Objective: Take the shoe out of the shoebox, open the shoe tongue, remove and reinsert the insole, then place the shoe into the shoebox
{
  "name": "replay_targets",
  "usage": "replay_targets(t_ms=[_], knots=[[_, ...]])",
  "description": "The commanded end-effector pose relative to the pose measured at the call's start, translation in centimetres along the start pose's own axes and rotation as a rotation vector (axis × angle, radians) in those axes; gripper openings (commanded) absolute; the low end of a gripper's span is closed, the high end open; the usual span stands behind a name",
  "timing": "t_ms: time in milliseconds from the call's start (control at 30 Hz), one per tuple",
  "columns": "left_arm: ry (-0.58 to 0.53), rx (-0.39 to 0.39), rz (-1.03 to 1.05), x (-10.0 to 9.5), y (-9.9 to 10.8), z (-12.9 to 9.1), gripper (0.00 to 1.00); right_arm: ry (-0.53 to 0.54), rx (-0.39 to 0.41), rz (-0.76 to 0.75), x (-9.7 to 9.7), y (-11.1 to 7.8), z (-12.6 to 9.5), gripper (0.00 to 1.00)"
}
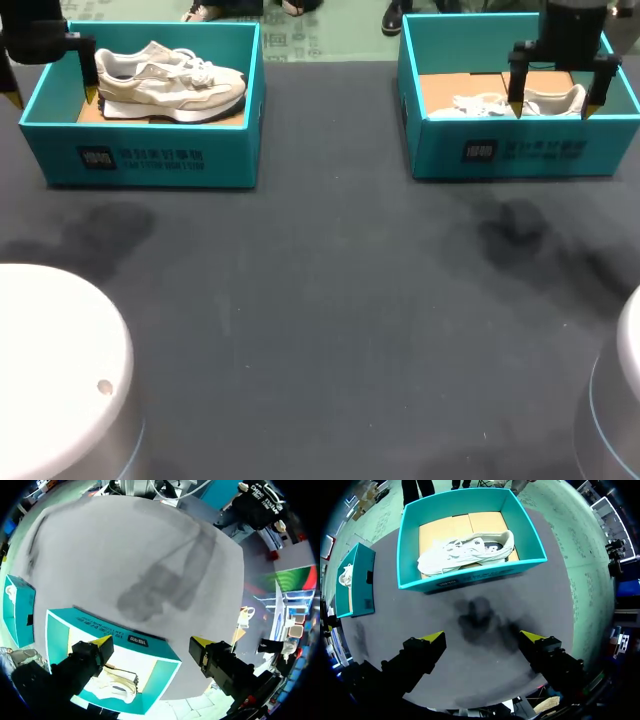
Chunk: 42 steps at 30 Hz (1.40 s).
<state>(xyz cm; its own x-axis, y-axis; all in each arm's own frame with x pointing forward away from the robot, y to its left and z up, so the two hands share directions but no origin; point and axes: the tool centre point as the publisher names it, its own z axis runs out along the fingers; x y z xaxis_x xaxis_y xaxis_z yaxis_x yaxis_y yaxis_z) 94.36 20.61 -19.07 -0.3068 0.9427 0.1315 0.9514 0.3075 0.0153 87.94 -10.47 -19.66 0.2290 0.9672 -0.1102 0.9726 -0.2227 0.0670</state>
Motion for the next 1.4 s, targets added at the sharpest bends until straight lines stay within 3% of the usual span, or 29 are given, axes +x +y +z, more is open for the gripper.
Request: replay_targets(t_ms=[33, 200, 267, 667, 733, 833, 867, 900, 967, 1000, 1200, 1400], knots=[[-0.054, -0.007, 0.006, 0.6, 2.7, 0.5, 1.0, 0.0, -0.001, 0.0, 0.0, -0.1, 0.0, 1.0], [-0.069, -0.059, 0.015, -0.4, 8.8, -0.2, 1.0, 0.0, -0.001, 0.0, 0.0, -0.1, 0.0, 1.0], [-0.089, -0.023, 0.035, -1.1, 11.9, -0.4, 1.0, 0.0, -0.001, 0.0, 0.0, -0.1, 0.0, 1.0], [-0.11, -0.008, 0.1, -1.6, 12.1, 0.0, 1.0, 0.0, -0.001, 0.0, 0.0, -0.1, 0.0, 1.0], [-0.129, -0.054, 0.164, -2.4, 14.3, 0.7, 1.0, 0.0, -0.001, 0.0, 0.0, -0.1, 0.0, 1.0], [-0.14, -0.058, 0.235, -3.3, 17.1, 1.3, 1.0, 0.0, -0.001, 0.0, 0.0, -0.1, 0.0, 1.0], [-0.147, -0.023, 0.267, -3.7, 18.3, 1.6, 1.0, 0.0, -0.001, 0.0, 0.0, -0.1, 0.0, 1.0], [-0.126, -0.049, 0.266, -4.1, 19.6, 1.9, 1.0, 0.0, -0.001, 0.0, 0.0, -0.1, 0.0, 1.0], [-0.133, -0.004, 0.291, -4.4, 21.1, 2.3, 1.0, 0.0, -0.001, 0.0, 0.0, -0.1, 0.0, 1.0], [-0.111, -0.043, 0.287, -4.6, 21.8, 2.6, 1.0, 0.0, -0.001, 0.0, 0.0, -0.1, 0.0, 1.0], [-0.094, -0.052, 0.31, -5.9, 24.7, 4.2, 1.0, 0.0, -0.001, 0.0, 0.0, -0.1, 0.0, 1.0], [-0.086, -0.05, 0.323, -7.1, 25.7, 6.0, 1.0, 0.0, -0.001, 0.0, 0.0, -0.1, 0.0, 1.0]])
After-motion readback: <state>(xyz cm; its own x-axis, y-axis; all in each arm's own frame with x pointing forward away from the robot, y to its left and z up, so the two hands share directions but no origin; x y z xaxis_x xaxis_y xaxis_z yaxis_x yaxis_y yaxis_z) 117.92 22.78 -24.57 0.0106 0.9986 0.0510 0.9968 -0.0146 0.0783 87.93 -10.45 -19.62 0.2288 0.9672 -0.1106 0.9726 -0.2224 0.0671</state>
